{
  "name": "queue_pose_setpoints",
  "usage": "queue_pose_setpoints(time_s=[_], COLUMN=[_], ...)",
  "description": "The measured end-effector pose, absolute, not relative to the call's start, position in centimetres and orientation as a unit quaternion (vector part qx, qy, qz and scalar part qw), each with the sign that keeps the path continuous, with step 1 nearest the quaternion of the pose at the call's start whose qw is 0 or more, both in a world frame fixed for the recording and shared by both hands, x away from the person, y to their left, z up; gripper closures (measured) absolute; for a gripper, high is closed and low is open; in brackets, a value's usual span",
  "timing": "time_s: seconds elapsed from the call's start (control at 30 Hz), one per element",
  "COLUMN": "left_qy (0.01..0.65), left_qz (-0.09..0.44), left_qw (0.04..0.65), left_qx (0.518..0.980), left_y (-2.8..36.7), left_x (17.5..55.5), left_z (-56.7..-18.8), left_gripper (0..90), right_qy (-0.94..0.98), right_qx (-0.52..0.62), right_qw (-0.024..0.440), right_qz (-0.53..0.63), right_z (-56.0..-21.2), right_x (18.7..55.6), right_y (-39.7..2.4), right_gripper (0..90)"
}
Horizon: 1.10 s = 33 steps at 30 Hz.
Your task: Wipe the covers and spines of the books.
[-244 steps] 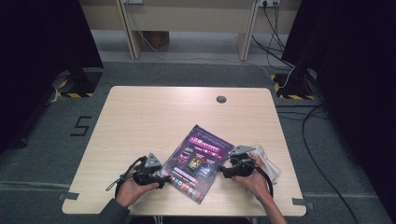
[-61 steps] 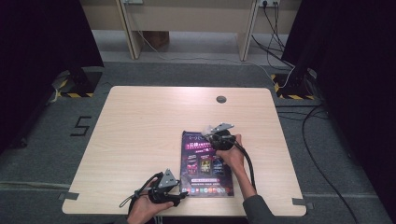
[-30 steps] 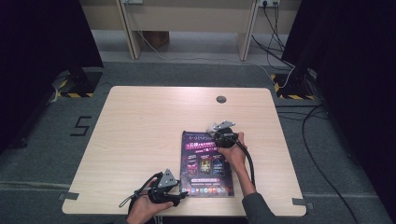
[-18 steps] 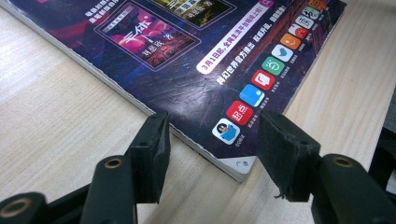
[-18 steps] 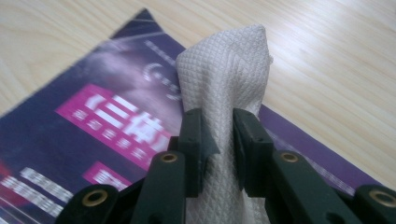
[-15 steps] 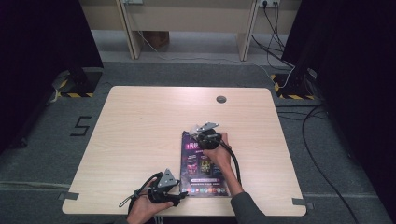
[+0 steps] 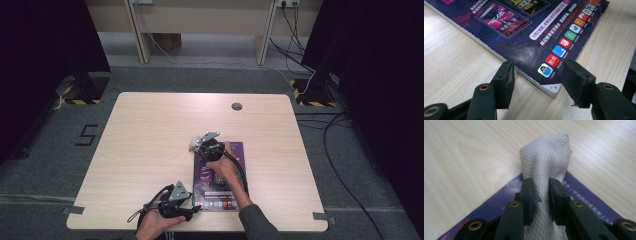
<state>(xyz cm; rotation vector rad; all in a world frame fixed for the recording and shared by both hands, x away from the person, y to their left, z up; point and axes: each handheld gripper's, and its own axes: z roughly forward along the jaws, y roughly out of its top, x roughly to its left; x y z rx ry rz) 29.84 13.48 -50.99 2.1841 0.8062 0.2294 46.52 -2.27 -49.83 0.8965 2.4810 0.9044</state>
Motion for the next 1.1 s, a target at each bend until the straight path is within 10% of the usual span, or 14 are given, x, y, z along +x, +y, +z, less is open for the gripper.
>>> queue_pose_setpoints(time_s=[1.1], left_qy=[0.321], left_qz=[0.091], left_qw=[0.393], left_qx=[0.857], left_y=[13.5], left_x=[29.8], left_z=[-51.1], left_gripper=[42.4], right_qy=[0.888], right_qx=[0.279], right_qw=[0.147], right_qz=[0.335], right_z=[-49.9], right_x=[43.7], right_y=[-4.4], right_gripper=[73.3])
